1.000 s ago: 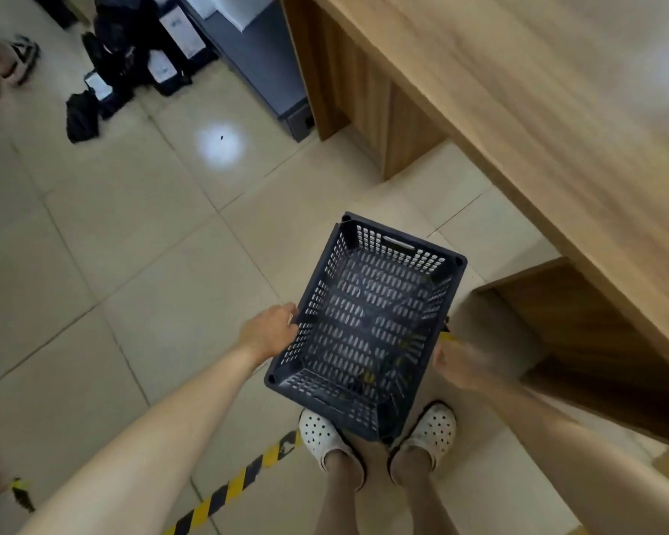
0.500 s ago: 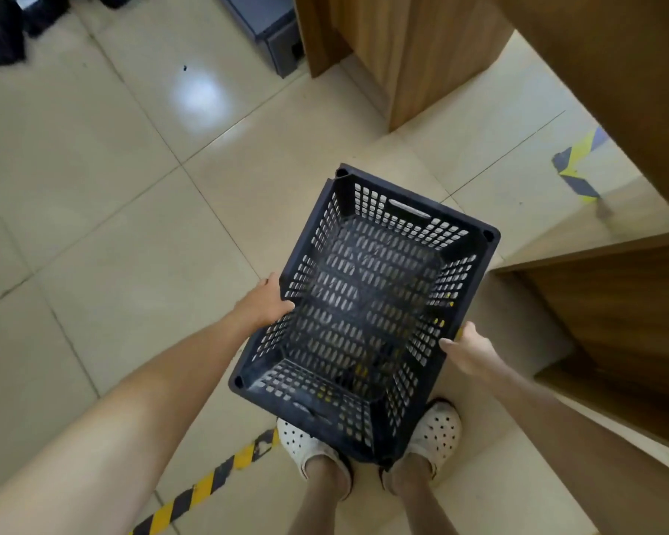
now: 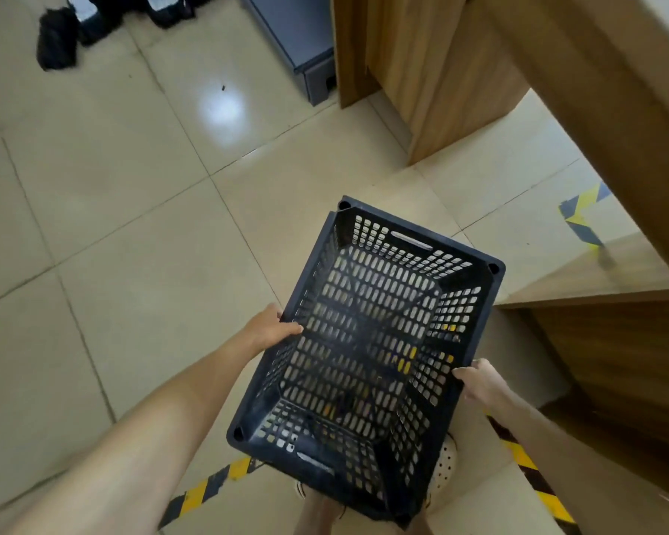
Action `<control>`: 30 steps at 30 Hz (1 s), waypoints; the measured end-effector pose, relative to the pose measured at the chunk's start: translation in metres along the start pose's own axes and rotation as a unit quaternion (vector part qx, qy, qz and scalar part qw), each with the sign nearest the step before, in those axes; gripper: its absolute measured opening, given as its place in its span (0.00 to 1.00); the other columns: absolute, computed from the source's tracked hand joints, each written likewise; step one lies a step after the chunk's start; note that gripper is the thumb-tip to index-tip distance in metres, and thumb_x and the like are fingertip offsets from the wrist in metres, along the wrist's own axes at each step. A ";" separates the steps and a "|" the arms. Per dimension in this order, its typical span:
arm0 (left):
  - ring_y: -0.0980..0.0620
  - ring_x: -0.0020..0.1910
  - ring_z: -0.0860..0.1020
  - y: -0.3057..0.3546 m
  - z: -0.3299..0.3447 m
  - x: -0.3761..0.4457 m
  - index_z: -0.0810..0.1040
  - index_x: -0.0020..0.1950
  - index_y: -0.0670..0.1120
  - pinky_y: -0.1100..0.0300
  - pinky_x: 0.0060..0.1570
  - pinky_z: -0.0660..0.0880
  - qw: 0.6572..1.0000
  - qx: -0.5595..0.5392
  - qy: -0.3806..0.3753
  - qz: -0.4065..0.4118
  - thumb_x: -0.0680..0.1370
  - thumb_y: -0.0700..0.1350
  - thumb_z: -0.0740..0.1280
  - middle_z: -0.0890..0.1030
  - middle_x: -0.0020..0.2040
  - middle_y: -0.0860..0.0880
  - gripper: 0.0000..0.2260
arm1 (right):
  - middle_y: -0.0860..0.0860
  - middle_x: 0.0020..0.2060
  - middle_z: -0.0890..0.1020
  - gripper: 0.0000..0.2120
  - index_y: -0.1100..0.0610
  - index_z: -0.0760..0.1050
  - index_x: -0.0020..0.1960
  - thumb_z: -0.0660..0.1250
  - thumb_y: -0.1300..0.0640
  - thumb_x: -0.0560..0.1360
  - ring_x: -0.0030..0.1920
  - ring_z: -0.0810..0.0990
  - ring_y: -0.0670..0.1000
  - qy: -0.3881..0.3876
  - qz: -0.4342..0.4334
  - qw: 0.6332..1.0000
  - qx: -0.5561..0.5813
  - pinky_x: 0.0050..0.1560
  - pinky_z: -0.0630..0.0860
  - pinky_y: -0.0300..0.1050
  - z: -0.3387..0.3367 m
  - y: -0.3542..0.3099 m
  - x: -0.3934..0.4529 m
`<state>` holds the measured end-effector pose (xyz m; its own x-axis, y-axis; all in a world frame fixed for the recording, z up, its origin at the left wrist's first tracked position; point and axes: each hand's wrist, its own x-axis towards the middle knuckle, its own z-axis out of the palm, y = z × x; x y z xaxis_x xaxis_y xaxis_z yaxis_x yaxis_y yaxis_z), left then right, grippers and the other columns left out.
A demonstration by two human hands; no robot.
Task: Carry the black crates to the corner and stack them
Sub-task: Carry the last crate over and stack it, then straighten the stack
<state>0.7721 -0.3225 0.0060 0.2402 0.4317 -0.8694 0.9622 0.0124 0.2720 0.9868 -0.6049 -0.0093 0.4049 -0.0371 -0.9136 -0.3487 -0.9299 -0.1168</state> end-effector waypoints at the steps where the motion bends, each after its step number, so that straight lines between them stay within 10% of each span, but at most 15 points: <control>1: 0.48 0.52 0.72 -0.003 -0.008 -0.008 0.68 0.65 0.41 0.56 0.48 0.68 1.000 0.016 0.000 -0.005 0.77 0.51 0.68 0.75 0.60 0.44 0.22 | 0.58 0.52 0.76 0.12 0.62 0.66 0.59 0.64 0.60 0.78 0.51 0.77 0.57 -0.007 0.003 1.000 -0.011 0.45 0.77 0.47 -0.003 -0.007 -0.008; 5: 0.48 0.51 0.75 -0.012 -0.052 -0.054 0.69 0.64 0.43 0.55 0.47 0.72 0.993 0.109 0.044 -0.009 0.77 0.57 0.65 0.77 0.55 0.47 0.23 | 0.56 0.39 0.74 0.09 0.66 0.69 0.57 0.61 0.62 0.80 0.34 0.73 0.52 -0.034 -0.044 0.997 -0.046 0.23 0.70 0.37 -0.011 -0.052 -0.049; 9: 0.49 0.50 0.78 -0.029 -0.103 -0.118 0.69 0.59 0.46 0.55 0.47 0.75 0.989 0.119 0.081 -0.017 0.76 0.59 0.64 0.79 0.53 0.48 0.20 | 0.55 0.34 0.76 0.13 0.61 0.72 0.39 0.60 0.56 0.80 0.34 0.75 0.54 -0.019 -0.108 0.984 -0.140 0.34 0.71 0.44 -0.017 -0.107 -0.123; 13: 0.49 0.50 0.78 -0.041 -0.166 -0.188 0.71 0.59 0.47 0.54 0.49 0.77 0.985 0.132 0.112 -0.026 0.76 0.60 0.63 0.79 0.54 0.49 0.20 | 0.59 0.50 0.80 0.06 0.58 0.71 0.48 0.61 0.56 0.79 0.47 0.79 0.55 -0.056 -0.203 0.949 -0.233 0.43 0.69 0.42 -0.027 -0.168 -0.184; 21: 0.51 0.43 0.83 -0.056 -0.299 -0.322 0.77 0.49 0.50 0.57 0.48 0.80 0.988 0.041 0.146 0.003 0.79 0.55 0.61 0.83 0.46 0.52 0.10 | 0.54 0.37 0.77 0.13 0.61 0.71 0.43 0.59 0.54 0.82 0.32 0.74 0.49 -0.078 -0.272 0.926 -0.248 0.19 0.69 0.34 -0.047 -0.295 -0.411; 30: 0.50 0.30 0.78 -0.071 -0.402 -0.451 0.72 0.56 0.39 0.64 0.27 0.73 0.972 -0.012 0.233 0.009 0.82 0.47 0.59 0.80 0.50 0.43 0.11 | 0.61 0.46 0.80 0.11 0.64 0.73 0.42 0.61 0.59 0.80 0.48 0.81 0.60 -0.038 -0.401 0.870 -0.285 0.49 0.80 0.51 -0.031 -0.379 -0.584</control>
<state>0.5439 -0.1556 0.5449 0.1670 0.7939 -0.5847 0.9538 0.0201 0.2998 0.9087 -0.2426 0.5807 0.2591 0.7118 -0.6529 0.5050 -0.6761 -0.5366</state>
